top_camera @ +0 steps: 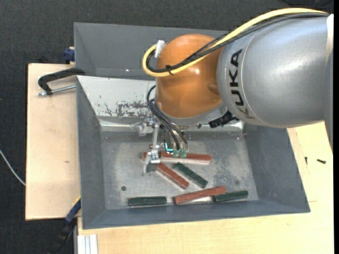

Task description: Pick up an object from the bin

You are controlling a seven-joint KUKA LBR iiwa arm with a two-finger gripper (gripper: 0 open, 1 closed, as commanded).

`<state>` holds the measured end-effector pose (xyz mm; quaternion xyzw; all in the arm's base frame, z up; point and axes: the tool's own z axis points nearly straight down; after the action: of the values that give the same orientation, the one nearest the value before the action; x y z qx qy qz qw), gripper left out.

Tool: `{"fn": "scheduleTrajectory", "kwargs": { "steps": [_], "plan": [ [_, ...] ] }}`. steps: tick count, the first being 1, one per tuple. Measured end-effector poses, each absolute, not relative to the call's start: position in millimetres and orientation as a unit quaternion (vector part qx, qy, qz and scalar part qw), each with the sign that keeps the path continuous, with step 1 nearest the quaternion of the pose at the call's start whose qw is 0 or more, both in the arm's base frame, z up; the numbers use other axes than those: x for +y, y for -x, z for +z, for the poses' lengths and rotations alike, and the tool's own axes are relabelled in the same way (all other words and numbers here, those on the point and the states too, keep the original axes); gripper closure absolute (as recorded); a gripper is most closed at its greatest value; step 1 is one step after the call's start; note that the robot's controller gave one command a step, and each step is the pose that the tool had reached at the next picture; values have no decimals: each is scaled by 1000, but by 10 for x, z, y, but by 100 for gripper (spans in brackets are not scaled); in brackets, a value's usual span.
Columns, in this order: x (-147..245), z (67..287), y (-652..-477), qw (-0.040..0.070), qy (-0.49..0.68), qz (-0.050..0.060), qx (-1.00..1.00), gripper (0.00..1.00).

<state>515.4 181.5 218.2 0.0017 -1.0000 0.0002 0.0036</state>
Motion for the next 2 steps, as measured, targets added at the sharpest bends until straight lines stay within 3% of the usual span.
{"fn": "scheduleTrajectory", "kwargs": {
  "steps": [1,2],
  "plan": [
    [1804,2223,-5174,0,0,-1,-1000,0],
    [1387,1500,-5253,-2,-19,-1,-1000,0]
  ]
}}
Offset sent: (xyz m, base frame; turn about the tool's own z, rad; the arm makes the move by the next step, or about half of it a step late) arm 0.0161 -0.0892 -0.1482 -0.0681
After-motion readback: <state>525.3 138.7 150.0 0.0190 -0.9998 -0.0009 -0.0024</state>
